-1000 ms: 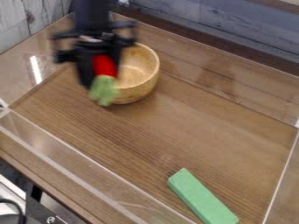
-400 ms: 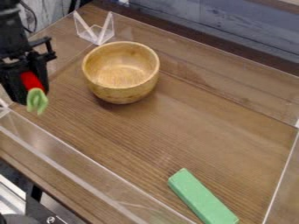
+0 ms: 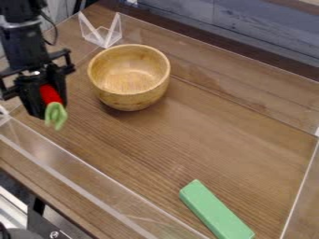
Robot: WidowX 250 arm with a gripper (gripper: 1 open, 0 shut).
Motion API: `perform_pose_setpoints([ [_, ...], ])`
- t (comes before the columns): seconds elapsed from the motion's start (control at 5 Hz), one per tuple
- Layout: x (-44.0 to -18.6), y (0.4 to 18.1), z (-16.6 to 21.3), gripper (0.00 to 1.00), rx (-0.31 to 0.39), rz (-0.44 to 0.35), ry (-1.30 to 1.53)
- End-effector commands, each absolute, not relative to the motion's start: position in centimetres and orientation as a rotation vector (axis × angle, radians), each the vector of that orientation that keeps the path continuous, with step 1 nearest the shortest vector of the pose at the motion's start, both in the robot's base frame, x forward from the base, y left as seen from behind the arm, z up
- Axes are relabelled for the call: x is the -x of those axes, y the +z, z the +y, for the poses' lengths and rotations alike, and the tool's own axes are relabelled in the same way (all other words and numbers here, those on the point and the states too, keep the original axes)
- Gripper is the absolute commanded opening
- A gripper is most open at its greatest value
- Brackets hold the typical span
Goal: Move the red object to the left side of the table
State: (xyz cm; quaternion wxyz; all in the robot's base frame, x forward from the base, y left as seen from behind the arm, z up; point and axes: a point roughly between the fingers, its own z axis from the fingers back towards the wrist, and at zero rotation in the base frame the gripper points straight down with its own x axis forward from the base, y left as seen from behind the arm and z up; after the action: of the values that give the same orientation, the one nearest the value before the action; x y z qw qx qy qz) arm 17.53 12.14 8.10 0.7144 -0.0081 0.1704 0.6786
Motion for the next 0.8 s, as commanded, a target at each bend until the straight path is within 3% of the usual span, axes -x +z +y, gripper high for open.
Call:
perform_pose_setpoints([
  [0.0,-18.4,7.3,12.7,0.0,0.013,0.36,1.506],
  [0.6,-19.6,5.3,13.2,0.0,0.001,0.411,1.502],
])
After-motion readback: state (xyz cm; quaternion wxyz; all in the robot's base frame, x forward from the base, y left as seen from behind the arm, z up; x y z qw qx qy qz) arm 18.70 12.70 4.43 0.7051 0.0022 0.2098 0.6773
